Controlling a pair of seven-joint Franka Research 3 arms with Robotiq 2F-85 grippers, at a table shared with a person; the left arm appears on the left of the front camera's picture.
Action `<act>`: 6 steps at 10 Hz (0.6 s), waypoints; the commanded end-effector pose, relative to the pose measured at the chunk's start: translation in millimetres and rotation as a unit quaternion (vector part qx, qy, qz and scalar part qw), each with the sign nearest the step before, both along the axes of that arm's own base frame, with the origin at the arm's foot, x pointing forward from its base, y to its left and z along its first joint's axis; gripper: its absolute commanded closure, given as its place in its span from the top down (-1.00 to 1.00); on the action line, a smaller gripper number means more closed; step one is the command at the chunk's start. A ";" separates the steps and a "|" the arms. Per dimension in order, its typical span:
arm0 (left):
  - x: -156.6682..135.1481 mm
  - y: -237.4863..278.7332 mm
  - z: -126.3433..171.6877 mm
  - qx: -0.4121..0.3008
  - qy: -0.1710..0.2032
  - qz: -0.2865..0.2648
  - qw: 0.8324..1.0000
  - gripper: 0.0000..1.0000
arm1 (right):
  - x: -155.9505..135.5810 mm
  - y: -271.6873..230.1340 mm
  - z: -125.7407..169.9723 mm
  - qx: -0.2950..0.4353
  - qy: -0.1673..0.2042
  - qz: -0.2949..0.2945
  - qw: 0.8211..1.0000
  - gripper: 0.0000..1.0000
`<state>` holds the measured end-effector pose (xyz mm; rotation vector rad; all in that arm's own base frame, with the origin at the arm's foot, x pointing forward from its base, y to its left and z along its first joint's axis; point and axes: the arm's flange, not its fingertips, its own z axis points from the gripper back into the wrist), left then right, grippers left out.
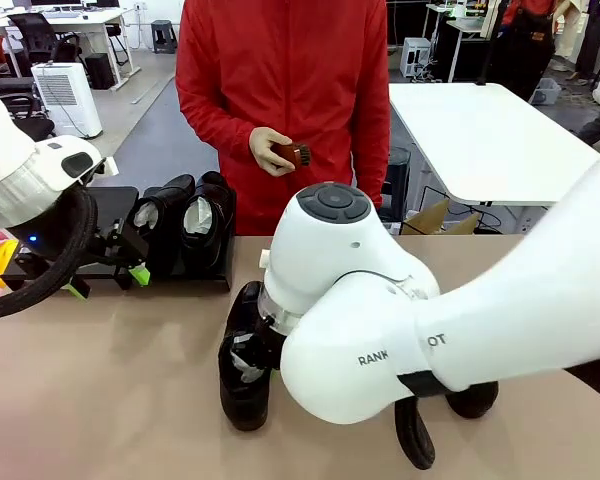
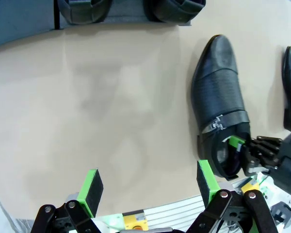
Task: Organize the shoes by placing them on the stand.
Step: Pick up one Shoe and place it in the middle of the table.
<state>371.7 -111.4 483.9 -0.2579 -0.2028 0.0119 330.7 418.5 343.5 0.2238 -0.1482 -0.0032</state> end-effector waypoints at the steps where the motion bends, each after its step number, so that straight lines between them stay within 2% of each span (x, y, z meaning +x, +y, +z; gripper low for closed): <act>1: 2.5 0.2 1.9 0.001 -0.003 -0.005 1.000 1.00 | 6.5 16.5 -4.8 0.016 0.002 -0.006 1.000 -0.93; 2: 2.5 0.2 1.9 0.001 -0.003 -0.005 1.000 1.00 | 6.1 11.9 -8.5 0.016 0.008 -0.016 1.000 -0.72; 6: 2.5 0.2 1.9 0.001 -0.003 -0.005 1.000 1.00 | 0.5 -10.4 4.5 0.034 0.010 -0.043 0.998 0.50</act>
